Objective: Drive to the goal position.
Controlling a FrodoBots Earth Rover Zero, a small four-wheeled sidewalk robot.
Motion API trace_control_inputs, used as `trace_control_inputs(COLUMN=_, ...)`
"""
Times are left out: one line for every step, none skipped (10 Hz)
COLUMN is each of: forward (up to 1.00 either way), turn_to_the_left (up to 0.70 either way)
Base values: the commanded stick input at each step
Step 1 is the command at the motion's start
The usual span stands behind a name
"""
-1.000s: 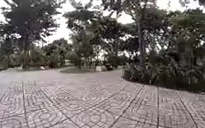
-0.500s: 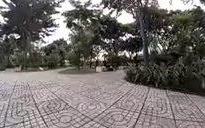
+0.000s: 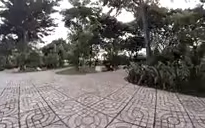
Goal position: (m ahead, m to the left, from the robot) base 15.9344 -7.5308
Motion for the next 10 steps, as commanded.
trace_control_inputs(forward=0.7, turn_to_the_left=0.0)
trace_control_inputs(forward=0.7, turn_to_the_left=0.0)
trace_control_inputs(forward=0.7, turn_to_the_left=0.0)
trace_control_inputs(forward=0.7, turn_to_the_left=0.0)
trace_control_inputs(forward=0.7, turn_to_the_left=0.0)
trace_control_inputs(forward=0.7, turn_to_the_left=0.0)
trace_control_inputs(forward=0.7, turn_to_the_left=0.0)
trace_control_inputs(forward=0.7, turn_to_the_left=0.0)
trace_control_inputs(forward=0.7, turn_to_the_left=0.0)
trace_control_inputs(forward=0.7, turn_to_the_left=0.0)
